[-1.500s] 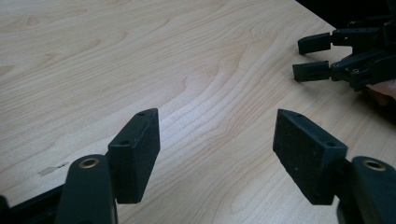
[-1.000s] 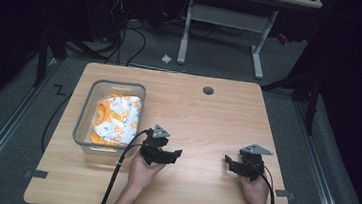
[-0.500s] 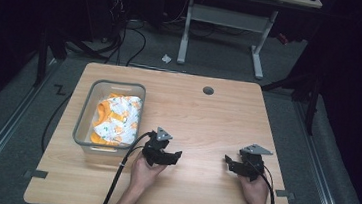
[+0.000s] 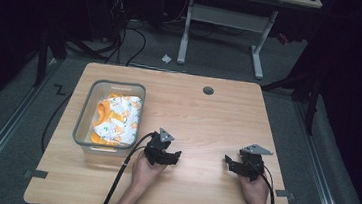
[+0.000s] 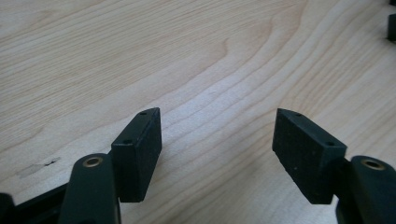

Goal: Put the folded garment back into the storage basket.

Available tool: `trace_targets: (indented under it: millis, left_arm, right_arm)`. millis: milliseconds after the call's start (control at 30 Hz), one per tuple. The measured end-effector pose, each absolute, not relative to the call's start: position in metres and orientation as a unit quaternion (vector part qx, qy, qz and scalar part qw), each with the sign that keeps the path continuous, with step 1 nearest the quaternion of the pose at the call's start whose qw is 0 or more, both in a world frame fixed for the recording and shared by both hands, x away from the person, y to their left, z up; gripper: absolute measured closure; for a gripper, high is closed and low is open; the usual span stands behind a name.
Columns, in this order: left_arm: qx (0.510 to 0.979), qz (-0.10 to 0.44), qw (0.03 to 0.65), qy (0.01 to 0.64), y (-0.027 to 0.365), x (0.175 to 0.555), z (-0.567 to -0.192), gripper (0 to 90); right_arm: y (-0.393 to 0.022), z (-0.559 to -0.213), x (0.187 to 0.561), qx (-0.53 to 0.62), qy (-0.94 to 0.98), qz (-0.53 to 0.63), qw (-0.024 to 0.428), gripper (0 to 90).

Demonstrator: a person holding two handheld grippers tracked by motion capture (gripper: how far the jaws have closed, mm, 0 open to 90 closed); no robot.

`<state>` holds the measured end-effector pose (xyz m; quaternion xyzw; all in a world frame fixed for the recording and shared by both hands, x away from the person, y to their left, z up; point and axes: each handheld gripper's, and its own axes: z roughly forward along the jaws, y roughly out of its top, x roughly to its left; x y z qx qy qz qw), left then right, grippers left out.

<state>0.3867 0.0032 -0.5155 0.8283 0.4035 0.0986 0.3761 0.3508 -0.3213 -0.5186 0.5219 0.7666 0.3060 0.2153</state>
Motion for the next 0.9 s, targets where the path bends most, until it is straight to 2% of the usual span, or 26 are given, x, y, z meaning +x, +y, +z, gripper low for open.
trace_targets:
  millis: [233,433,900]
  left_arm:
    - [0.829,0.113,0.375,0.399,0.0031,0.3905,-0.5218,33.9]
    - [0.829,0.148,0.368,0.395,0.0008,0.3878,-0.5254,33.2]
    - [0.83,0.146,0.365,0.395,0.0005,0.3877,-0.5256,26.7]
  right_arm:
    - [-0.3213,-0.5186,0.3508,0.522,0.767,0.306,0.215,32.6]
    - [-0.3213,-0.5187,0.3508,0.522,0.767,0.306,0.216,32.6]
    - [-0.3214,-0.5186,0.3508,0.522,0.767,0.305,0.215,32.7]
